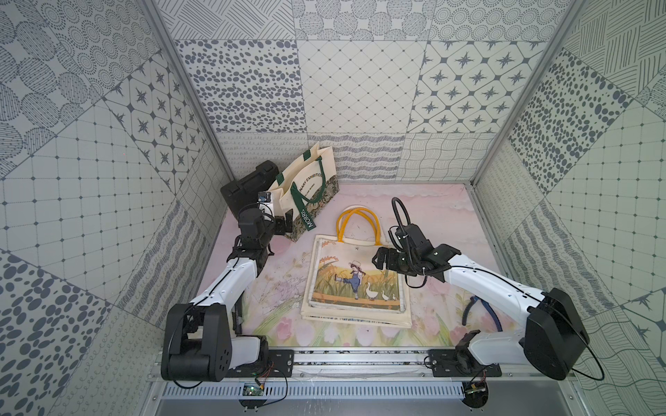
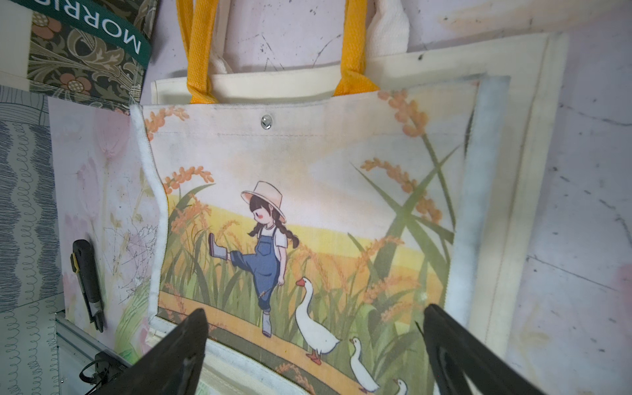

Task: Put away the canvas bag
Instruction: Pick up the canvas bag from the center of the board.

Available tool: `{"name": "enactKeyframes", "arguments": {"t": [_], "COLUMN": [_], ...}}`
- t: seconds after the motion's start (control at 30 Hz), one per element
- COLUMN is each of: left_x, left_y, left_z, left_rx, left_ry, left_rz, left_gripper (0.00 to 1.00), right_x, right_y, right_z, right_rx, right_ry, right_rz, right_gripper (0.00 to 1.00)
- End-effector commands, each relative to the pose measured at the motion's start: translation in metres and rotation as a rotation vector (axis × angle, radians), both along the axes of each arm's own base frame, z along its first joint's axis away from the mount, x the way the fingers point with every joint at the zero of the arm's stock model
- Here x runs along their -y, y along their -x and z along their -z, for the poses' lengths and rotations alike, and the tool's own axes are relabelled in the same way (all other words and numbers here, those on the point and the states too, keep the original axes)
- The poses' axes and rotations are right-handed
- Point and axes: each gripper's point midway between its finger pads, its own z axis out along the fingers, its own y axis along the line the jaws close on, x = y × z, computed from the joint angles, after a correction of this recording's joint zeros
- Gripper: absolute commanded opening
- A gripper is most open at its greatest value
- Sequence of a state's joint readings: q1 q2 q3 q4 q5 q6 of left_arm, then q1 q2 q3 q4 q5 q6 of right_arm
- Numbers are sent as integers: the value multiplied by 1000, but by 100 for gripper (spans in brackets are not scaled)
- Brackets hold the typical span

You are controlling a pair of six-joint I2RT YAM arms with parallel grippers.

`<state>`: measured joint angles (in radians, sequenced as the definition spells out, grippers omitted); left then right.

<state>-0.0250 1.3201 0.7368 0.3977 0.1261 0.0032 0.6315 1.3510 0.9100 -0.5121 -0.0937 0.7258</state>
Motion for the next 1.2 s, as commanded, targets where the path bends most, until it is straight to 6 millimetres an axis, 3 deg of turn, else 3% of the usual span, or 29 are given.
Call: {"name": "enactKeyframes", "arguments": {"t": [0.0,0.33,0.67,0.9,0.97,1.07,1.17], "left_x": [-1,18,14,6,4,6,10], "left_y": [-15,-27,-32,-37,-38,-38,-36], "left_z": [-44,-58,-28,-10,-8,-5,-6], "left_rx": [191,271,239,239,230,208,205], "left_ry": [-4,62,2,-18,-26,-29,-26], "left_rz": [82,268,250,206,195,210,235], "left_gripper": [100,100,99,92,87,59,40], "right_x": [-2,-1,2,6,8,10,9], "right_y": [-3,-3,-8,-7,-5,-4,-4], "right_z": [-2,10,11,13,16,21,24], "right_rx": [17,-7,-16,-19,-28,-41,-50], "right_ry": [-21,-29,-48,-54,-56,-65,-72], "right_rz": [-4,0,9,17,22,30,29], "right_gripper": [99,99,99,99,99,99,99]}}
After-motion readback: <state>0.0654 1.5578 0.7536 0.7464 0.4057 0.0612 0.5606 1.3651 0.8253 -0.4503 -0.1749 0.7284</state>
